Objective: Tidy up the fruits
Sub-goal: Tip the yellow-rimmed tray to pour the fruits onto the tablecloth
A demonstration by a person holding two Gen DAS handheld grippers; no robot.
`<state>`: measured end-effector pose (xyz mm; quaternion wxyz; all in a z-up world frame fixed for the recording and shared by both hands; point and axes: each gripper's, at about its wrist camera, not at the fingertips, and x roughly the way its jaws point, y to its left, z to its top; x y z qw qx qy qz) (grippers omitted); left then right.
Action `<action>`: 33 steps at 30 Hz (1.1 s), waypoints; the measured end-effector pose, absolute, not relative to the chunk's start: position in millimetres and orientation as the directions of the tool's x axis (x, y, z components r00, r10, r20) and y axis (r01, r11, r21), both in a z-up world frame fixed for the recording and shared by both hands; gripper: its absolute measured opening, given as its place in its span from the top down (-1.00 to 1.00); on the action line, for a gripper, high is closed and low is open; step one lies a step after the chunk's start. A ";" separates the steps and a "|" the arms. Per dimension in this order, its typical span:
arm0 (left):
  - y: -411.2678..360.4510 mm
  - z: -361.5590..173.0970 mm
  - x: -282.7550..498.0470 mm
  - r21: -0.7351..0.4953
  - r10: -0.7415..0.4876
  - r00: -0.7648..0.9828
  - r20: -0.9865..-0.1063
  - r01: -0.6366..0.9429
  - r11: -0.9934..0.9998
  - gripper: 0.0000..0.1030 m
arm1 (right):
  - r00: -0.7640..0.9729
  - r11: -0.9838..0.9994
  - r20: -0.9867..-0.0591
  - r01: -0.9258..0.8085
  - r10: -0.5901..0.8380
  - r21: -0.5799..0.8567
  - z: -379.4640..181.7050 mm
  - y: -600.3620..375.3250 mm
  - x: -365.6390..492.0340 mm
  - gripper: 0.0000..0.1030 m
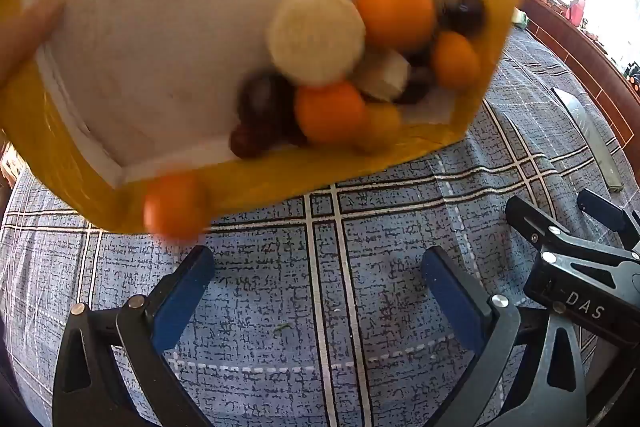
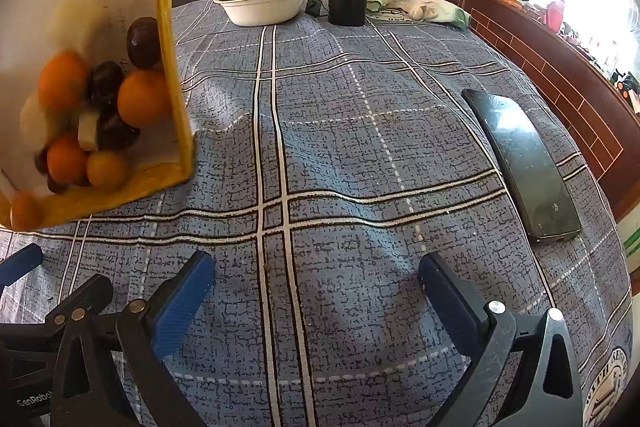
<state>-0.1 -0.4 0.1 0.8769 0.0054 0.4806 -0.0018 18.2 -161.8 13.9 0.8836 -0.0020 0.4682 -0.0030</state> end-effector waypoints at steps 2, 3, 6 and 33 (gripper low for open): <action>-0.4 0.6 -0.4 0.007 0.001 0.540 -0.842 0.008 1.000 -1.00 | 0.563 1.000 -0.826 0.003 -0.009 -0.008 13.8 -162.0 18.5 -1.00; -1.7 0.3 -0.3 0.007 0.001 0.539 -0.842 0.008 1.000 -1.00 | 0.563 1.000 -0.827 0.004 -0.008 -0.007 13.8 -162.1 18.6 -1.00; 0.5 -1.9 -0.5 0.006 -0.001 0.538 -0.843 0.010 1.000 -1.00 | 0.565 1.000 -0.825 0.004 -0.009 -0.009 14.0 -162.2 19.0 -1.00; -1.4 -0.7 -0.5 0.008 -0.004 0.538 -0.843 0.020 1.000 -1.00 | 0.564 1.000 -0.826 0.005 -0.012 -0.011 13.6 -162.3 17.9 -1.00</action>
